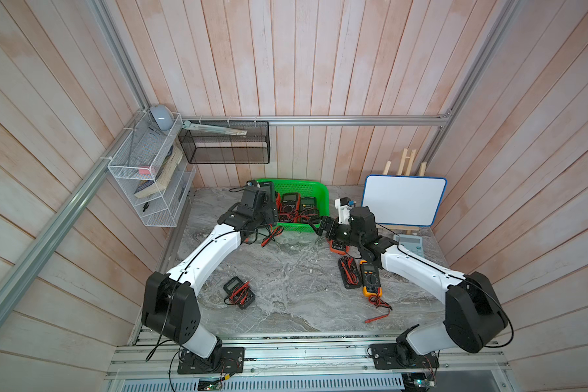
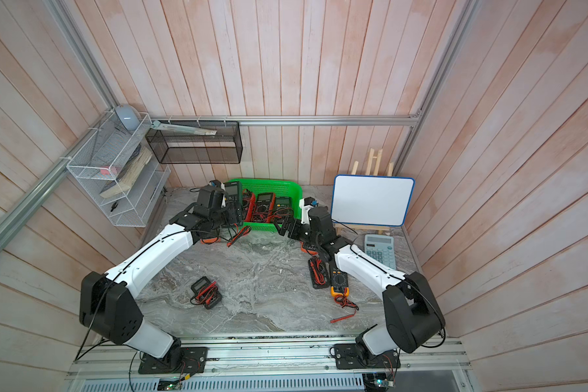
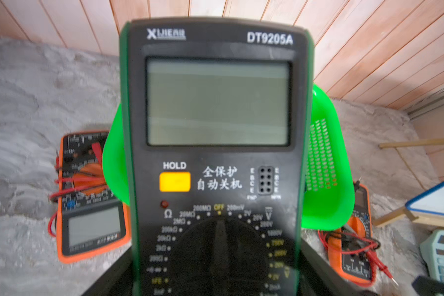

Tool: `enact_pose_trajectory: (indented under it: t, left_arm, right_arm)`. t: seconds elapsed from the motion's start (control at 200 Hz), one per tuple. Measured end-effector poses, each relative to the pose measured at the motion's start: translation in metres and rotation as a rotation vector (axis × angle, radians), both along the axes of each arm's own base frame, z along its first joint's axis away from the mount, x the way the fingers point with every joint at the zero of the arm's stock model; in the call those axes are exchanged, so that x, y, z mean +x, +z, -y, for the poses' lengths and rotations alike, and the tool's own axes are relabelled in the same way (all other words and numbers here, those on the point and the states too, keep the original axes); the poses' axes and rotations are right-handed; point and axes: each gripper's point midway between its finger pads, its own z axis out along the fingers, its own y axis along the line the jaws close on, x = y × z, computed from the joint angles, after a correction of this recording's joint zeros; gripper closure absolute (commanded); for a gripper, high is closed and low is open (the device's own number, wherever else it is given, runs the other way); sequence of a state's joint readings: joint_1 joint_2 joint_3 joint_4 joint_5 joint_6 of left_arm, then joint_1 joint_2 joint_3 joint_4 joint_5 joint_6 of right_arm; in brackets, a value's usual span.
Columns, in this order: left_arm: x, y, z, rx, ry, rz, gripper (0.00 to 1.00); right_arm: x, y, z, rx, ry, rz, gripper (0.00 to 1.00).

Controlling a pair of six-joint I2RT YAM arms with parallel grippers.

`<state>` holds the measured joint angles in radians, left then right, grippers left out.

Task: Put the multimeter into the basket
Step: Pick up the multimeter from the center of the board, then place the multimeter in the basket.

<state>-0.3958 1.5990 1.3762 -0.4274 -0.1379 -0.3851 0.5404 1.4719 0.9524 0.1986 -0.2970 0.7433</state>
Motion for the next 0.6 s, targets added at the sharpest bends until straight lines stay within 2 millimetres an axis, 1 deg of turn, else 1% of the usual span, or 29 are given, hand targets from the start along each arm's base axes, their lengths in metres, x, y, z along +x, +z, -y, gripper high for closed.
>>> enact_pose_trajectory:
  t: [0.075, 0.175, 0.3, 0.46, 0.6]
  left_arm:
    - [0.017, 0.009, 0.001, 0.024, -0.020, 0.054, 1.00]
    - [0.031, 0.012, 0.001, 0.066, -0.046, 0.101, 1.00]
    - [0.059, 0.015, 0.009, 0.149, -0.094, 0.194, 1.00]
    - [0.082, -0.001, 0.016, 0.242, -0.142, 0.252, 1.00]
    - [0.096, -0.011, 0.019, 0.288, -0.162, 0.291, 1.00]
  right_arm:
    - [0.001, 0.003, -0.001, 0.014, 0.003, 0.010, 0.02]
    - [0.001, 0.005, -0.003, 0.027, 0.005, 0.017, 0.02]
    - [0.004, 0.000, -0.006, 0.030, 0.010, 0.012, 0.02]
    - [0.002, -0.011, -0.007, 0.020, 0.013, -0.007, 0.02]
    - [0.001, -0.011, -0.007, 0.022, 0.014, -0.009, 0.02]
